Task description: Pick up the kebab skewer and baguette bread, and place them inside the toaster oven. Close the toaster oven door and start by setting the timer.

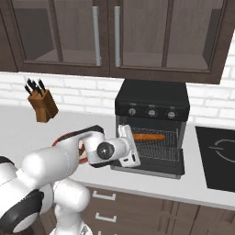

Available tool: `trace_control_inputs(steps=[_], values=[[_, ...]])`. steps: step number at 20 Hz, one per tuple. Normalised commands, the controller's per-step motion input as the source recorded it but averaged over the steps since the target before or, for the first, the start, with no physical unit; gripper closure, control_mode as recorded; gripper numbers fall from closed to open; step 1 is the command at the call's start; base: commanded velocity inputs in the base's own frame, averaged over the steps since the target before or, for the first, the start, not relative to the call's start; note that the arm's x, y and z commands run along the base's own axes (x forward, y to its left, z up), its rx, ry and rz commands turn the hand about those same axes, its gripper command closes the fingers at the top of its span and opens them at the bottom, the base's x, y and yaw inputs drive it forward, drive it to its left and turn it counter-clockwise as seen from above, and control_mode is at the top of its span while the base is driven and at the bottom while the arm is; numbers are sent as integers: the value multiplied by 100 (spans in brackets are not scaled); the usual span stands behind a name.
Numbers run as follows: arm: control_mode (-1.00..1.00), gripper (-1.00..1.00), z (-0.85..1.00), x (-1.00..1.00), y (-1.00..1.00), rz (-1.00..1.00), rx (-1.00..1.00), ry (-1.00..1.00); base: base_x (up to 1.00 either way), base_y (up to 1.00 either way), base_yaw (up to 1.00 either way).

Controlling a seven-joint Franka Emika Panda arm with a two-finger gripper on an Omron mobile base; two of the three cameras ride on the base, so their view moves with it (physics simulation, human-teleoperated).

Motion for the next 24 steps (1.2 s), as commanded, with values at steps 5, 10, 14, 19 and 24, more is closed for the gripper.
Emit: trace_control_inputs(steps=[5, 10, 14, 19, 24], values=[[-100, -100, 96, -27, 0, 4, -15, 37, 0, 0, 0], [-100, -100, 90, -19, 0, 11, -14, 40, 0, 0, 0], [-100, -100, 20, -71, 9, 26, -14, 36, 0, 0, 0], [-100, -100, 0, -85, 49, 40, -7, 25, 0, 0, 0], [-100, -100, 0, -14, 91, 54, 0, 32, 0, 0, 0]])
